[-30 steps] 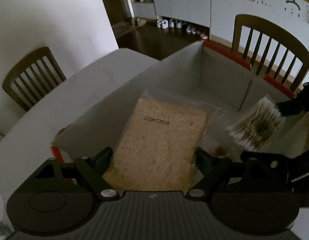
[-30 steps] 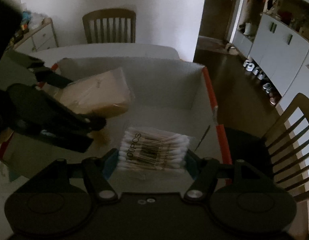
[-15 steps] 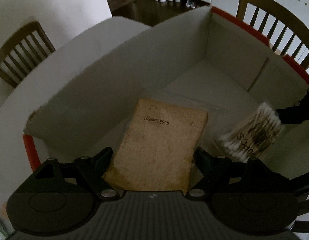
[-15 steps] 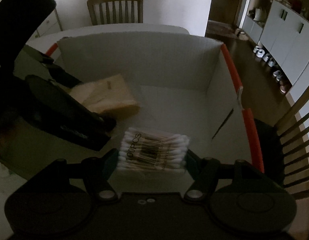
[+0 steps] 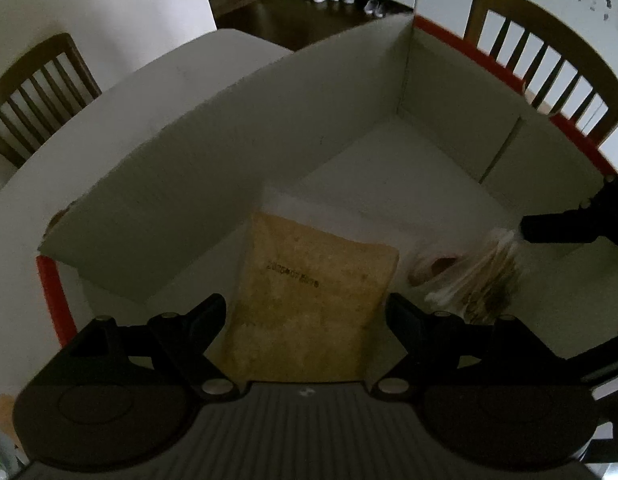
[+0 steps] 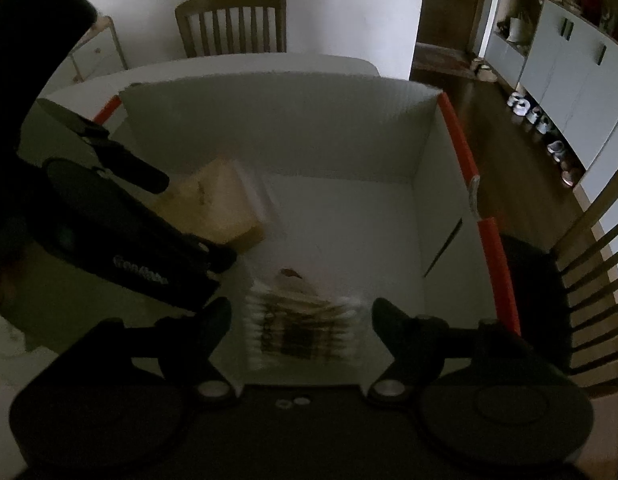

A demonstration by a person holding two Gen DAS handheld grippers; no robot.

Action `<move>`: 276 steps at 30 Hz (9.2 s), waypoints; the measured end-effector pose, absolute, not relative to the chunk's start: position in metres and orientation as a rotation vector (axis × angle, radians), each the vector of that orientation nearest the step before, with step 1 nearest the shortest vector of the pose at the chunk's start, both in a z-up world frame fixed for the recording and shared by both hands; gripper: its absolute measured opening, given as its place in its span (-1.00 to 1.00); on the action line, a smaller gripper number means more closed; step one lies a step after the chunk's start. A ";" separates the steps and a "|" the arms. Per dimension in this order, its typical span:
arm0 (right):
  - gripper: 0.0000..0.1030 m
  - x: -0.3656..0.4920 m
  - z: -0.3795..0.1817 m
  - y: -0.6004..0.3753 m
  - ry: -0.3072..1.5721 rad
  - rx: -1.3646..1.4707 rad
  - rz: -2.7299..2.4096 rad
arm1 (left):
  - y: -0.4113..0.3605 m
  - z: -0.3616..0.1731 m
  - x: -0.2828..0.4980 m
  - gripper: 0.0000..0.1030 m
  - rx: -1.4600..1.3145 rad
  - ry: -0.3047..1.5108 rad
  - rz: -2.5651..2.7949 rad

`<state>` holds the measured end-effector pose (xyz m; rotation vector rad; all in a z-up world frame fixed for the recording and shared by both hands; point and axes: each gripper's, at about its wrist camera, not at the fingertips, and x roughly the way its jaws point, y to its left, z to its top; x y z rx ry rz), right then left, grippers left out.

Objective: Organize objects
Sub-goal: 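Lower and release the bread and swab pack into the box with both tools, then withdraw both tools from the box toward the remaining table items, then reach the left tool toward the white tissue box and the right tool toward the tape roll, then grasp the white-green tissue pack with the left tool while the right tool grasps the bunny plush, then carry the tissue pack and bunny plush over the red box with both tools, then lower and release the tissue pack and bunny plush into the box with both tools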

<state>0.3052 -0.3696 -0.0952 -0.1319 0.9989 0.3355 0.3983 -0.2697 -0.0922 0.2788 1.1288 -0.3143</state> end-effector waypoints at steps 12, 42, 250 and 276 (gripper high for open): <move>0.53 0.281 -0.058 -0.378 0.905 -0.093 0.333 | -0.245 -0.055 0.365 0.69 0.197 1.002 -0.302; 0.74 0.202 -0.014 -0.310 0.751 0.046 0.302 | -0.141 0.007 0.229 0.69 0.103 0.775 -0.329; -0.12 0.306 -0.083 -0.364 0.900 -0.036 0.203 | -0.266 -0.057 0.339 -0.08 0.214 0.979 -0.301; 0.06 0.321 -0.109 -0.371 0.979 -0.103 0.231 | -0.264 -0.084 0.348 0.24 0.179 1.089 -0.325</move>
